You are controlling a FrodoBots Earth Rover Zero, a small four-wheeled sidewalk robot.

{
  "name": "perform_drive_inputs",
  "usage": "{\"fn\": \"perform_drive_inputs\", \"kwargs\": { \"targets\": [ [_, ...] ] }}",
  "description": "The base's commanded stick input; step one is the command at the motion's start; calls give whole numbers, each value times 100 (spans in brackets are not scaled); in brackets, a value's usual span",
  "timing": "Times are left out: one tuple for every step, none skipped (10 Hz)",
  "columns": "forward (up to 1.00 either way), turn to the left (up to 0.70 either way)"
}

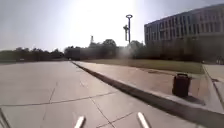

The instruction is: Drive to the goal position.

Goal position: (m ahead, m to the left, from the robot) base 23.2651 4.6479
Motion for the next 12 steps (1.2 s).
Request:
{"fn": "perform_drive_inputs", "kwargs": {
  "targets": [
    [70, 35],
    [70, 31],
    [70, 25],
    [70, 18],
    [70, 12],
    [70, 6],
    [70, 0],
    [70, 0],
    [70, 0],
    [70, 0],
    [70, 0],
    [70, 0]
  ]
}}
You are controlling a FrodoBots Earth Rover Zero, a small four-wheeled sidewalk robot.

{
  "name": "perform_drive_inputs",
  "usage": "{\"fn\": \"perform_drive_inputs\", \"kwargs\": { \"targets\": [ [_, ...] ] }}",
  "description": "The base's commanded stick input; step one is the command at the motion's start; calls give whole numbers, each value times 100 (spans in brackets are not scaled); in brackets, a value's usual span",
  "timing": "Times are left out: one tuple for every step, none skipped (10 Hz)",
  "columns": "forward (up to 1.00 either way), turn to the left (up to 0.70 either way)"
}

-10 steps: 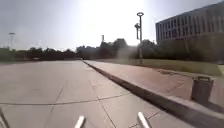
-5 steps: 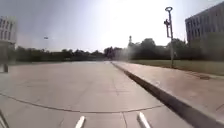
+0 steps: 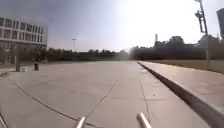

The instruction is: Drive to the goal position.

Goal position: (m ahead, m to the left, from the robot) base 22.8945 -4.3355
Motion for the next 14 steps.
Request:
{"fn": "perform_drive_inputs", "kwargs": {
  "targets": [
    [70, 0],
    [70, 0],
    [70, 0],
    [70, 0],
    [70, 0],
    [70, 0],
    [70, 0],
    [70, 0],
    [70, 0],
    [70, 0],
    [70, -1],
    [70, -9],
    [70, -27],
    [70, -35]
  ]
}}
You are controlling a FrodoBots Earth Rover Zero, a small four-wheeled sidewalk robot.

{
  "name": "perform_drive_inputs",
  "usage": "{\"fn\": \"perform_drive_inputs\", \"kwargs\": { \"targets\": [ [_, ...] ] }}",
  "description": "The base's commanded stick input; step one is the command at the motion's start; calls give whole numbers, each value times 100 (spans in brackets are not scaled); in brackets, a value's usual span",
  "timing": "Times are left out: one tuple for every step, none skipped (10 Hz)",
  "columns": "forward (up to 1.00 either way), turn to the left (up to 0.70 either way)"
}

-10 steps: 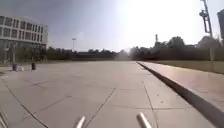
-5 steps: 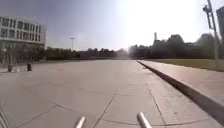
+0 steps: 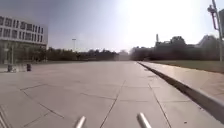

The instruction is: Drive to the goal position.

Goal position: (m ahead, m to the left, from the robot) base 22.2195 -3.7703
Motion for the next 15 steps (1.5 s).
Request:
{"fn": "perform_drive_inputs", "kwargs": {
  "targets": [
    [70, -35],
    [70, -35],
    [70, -35],
    [70, -35],
    [70, -35],
    [70, -35],
    [70, -35],
    [70, -29],
    [70, -23],
    [70, 0],
    [70, 0],
    [70, 0],
    [70, 0],
    [70, 0],
    [70, 0]
  ]
}}
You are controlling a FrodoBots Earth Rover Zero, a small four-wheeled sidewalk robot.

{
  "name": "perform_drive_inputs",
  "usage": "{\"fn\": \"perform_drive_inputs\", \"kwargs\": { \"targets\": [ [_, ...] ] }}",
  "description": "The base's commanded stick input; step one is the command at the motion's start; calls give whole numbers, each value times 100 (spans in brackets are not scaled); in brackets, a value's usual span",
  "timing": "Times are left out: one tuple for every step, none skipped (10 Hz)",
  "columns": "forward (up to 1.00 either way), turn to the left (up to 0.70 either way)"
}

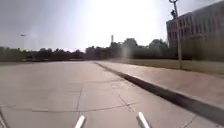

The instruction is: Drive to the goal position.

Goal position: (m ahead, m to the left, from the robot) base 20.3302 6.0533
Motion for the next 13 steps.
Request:
{"fn": "perform_drive_inputs", "kwargs": {
  "targets": [
    [70, 0],
    [70, 0],
    [70, 0],
    [70, 0],
    [70, 0],
    [70, 0],
    [70, 0],
    [70, 0],
    [70, 0],
    [70, 0],
    [70, 0],
    [70, 0],
    [70, 0]
  ]
}}
